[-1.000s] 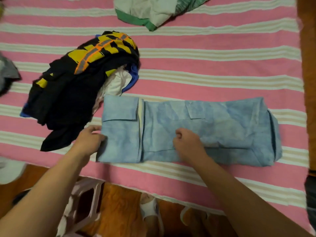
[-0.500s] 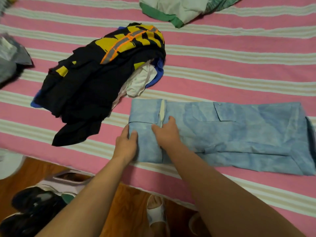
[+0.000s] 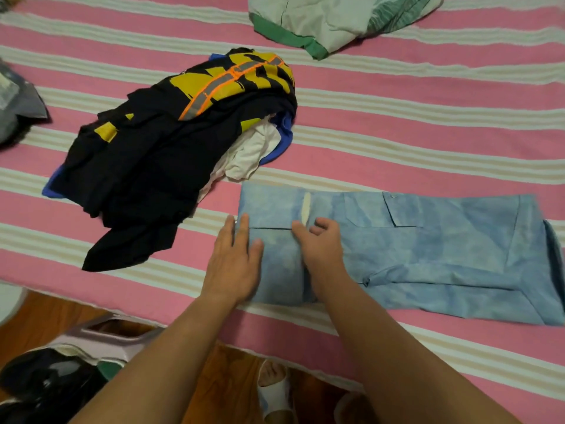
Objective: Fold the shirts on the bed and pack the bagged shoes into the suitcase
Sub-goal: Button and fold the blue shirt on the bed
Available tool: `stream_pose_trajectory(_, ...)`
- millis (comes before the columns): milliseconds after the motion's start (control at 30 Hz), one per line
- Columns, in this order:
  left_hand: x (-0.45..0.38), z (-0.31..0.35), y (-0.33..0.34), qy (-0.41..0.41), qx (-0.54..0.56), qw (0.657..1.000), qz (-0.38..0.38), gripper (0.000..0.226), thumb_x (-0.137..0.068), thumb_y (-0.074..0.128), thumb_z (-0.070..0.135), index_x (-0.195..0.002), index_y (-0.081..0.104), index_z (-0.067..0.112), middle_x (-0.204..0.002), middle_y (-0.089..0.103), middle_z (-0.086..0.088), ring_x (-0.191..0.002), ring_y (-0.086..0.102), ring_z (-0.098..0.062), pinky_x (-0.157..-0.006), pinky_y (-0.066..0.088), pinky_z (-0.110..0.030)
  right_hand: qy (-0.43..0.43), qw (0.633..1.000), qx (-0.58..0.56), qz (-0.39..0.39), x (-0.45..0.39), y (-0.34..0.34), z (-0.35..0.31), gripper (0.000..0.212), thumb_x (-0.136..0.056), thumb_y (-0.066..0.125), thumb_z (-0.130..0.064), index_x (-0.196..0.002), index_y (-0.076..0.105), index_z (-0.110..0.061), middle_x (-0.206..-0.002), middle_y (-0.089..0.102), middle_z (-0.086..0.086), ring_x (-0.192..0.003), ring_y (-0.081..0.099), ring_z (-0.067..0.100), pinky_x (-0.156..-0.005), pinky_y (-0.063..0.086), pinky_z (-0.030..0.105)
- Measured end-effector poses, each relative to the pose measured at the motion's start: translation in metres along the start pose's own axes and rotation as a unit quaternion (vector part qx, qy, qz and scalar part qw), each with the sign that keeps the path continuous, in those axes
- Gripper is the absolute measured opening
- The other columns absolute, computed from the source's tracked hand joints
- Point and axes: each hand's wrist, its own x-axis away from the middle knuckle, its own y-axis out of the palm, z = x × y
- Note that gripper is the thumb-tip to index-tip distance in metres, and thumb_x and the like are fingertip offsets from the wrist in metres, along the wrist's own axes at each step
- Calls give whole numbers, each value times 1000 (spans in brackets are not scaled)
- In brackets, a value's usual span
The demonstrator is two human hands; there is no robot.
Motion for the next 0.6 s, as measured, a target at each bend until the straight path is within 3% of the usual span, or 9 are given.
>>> stream_pose_trajectory(67,1,-19,1,0,-26,1000,-16,66,-105,19,55,-162,-2,32,-171,-2,-5,-156,-1,-22,-128,6,-42,84,995,-52,-24,-4,12,-1,86,-63,82,-57,-131,47,-18,-125,60,5,-109,63,26,-96,54,50)
stream_pose_trajectory(133,3,-34,0,37,-91,994,-43,70,-101,8,63,-161,-10,32,-171,-4,-2,-157,-6,-21,-127,-5,-37,88,994,-60,-32,-6,22,-1,90,-55,84,-62,-125,53,-15,-120,67,8,-103,68,26,-91,58,50)
stream_pose_trajectory(200,3,-37,-1,57,-110,991,-59,68,-103,10,60,-160,-12,31,-170,-6,-1,-156,-11,-18,-123,-14,-30,79,993,-71,-44,-7,28,-6,66,-67,87,-44,-118,57,-14,-109,70,8,-95,71,25,-86,60,46)
stream_pose_trajectory(300,0,-32,-4,45,-76,994,-63,65,-105,17,55,-160,-9,32,-170,-6,-2,-156,-11,-16,-123,-12,-30,94,987,-56,-117,-11,36,-11,28,-82,80,-20,-106,72,-9,-96,76,10,-87,75,27,-84,61,47)
stream_pose_trajectory(400,2,-34,-7,37,-51,996,-62,73,-97,10,68,-160,-6,35,-171,-7,-2,-156,-10,-18,-127,-3,-37,-1,994,86,-73,-2,48,-14,28,-90,71,-24,-113,71,-8,-104,74,9,-98,70,28,-93,56,41)
stream_pose_trajectory(500,7,-28,-15,71,-77,994,-16,74,-94,6,71,-161,-1,38,-170,-12,2,-156,-13,-19,-126,-1,-40,-137,960,246,-16,16,42,-17,28,-101,54,-31,-119,59,-11,-110,68,13,-104,62,33,-83,44,34)
stream_pose_trajectory(600,2,-5,-23,152,-126,980,9,73,-99,14,67,-161,-1,32,-168,-16,5,-155,-17,-18,-123,-7,-37,-168,952,251,44,19,11,-16,28,-101,54,-31,-119,55,-10,-108,67,14,-103,61,35,-80,44,37)
